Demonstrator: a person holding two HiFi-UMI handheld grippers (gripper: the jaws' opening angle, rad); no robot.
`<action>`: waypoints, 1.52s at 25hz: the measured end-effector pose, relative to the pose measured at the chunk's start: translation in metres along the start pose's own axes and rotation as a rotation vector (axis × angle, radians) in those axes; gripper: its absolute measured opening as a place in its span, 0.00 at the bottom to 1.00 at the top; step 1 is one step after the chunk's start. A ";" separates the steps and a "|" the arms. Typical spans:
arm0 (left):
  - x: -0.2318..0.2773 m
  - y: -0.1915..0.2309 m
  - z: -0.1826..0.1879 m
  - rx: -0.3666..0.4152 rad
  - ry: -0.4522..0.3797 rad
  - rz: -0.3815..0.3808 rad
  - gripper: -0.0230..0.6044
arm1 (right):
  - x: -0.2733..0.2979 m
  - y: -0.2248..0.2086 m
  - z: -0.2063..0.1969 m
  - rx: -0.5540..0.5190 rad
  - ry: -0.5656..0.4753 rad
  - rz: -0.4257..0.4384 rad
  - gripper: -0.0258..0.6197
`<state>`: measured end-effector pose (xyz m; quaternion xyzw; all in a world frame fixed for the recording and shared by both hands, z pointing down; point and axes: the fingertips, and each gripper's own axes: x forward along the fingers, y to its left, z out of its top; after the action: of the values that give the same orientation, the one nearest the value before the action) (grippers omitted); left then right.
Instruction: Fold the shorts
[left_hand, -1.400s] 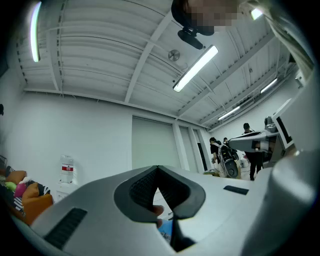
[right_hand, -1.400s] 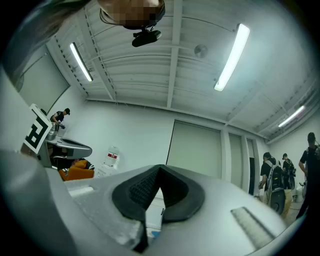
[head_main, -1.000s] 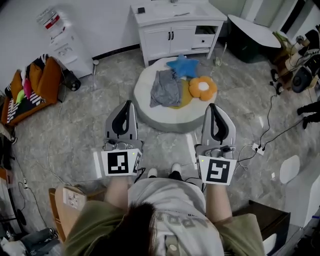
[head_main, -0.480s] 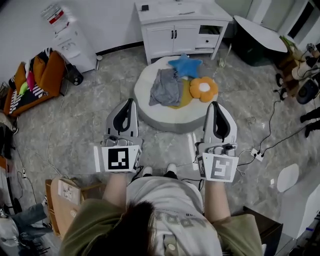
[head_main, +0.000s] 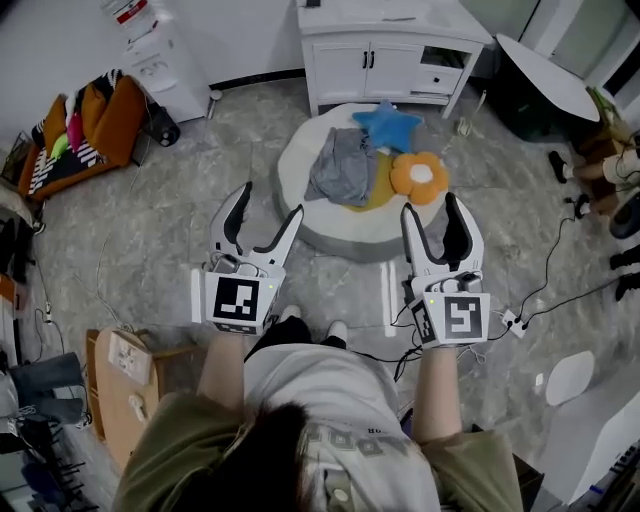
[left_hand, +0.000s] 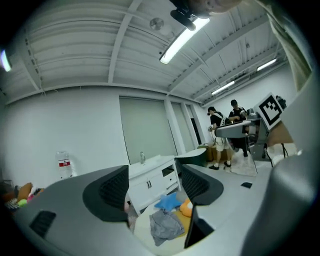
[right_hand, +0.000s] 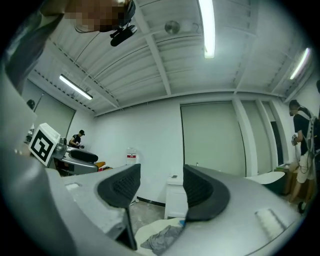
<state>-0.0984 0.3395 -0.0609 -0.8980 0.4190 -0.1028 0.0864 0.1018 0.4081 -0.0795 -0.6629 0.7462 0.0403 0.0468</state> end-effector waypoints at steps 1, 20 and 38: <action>0.002 0.000 -0.007 0.013 0.023 -0.002 0.55 | 0.002 0.000 -0.004 0.000 0.010 0.010 0.44; 0.142 0.094 -0.074 -0.027 0.129 -0.067 0.57 | 0.158 -0.023 -0.061 -0.016 0.114 -0.026 0.44; 0.283 0.161 -0.220 0.001 0.442 -0.369 0.57 | 0.317 -0.068 -0.187 -0.023 0.395 -0.185 0.44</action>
<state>-0.0957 0.0047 0.1443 -0.9148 0.2572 -0.3103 -0.0266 0.1294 0.0652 0.0672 -0.7240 0.6763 -0.0864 -0.1046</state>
